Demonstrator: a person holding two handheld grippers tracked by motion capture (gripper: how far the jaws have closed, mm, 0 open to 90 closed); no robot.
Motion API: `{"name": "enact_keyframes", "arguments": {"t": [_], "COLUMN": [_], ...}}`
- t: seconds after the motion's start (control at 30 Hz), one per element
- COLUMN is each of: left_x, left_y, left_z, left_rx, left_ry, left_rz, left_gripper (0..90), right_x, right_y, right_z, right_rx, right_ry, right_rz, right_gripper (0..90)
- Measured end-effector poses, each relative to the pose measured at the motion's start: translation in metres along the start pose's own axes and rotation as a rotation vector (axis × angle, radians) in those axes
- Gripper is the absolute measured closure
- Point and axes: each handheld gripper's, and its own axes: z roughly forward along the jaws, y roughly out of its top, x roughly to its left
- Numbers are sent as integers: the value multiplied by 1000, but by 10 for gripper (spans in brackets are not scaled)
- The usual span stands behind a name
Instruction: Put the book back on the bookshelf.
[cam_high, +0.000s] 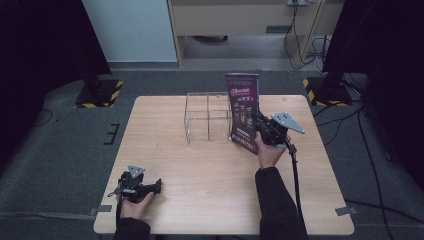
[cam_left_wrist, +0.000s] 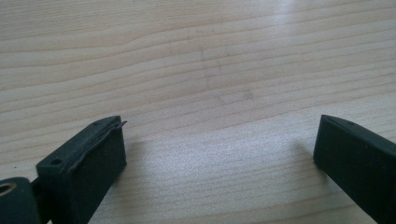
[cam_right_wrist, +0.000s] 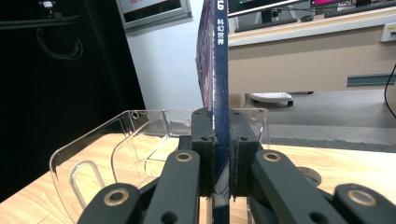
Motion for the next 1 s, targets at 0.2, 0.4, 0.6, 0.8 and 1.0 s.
{"name": "enact_keyframes", "arguments": {"t": [0.2, 0.4, 0.6, 0.8, 1.0], "left_x": [0, 0, 0, 0, 0], "left_y": [0, 0, 0, 0, 0], "left_z": [0, 0, 0, 0, 0], "left_rx": [0, 1, 1, 1, 1], "left_ry": [0, 0, -1, -1, -1], "left_rz": [-1, -1, -1, -1, 1], "left_gripper": [14, 14, 14, 14, 14], "right_x": [-3, -5, -5, -2, -3], "right_y": [-2, -3, -4, 2, 8], "right_z": [-3, -6, -4, 0, 6], "right_rx": [-2, 3, -13, -53, -93], "right_ry": [-2, 1, 7, 1, -2], "right_rz": [4, 5, 45, 46, 76], "right_gripper": [840, 841, 845, 846, 846]}}
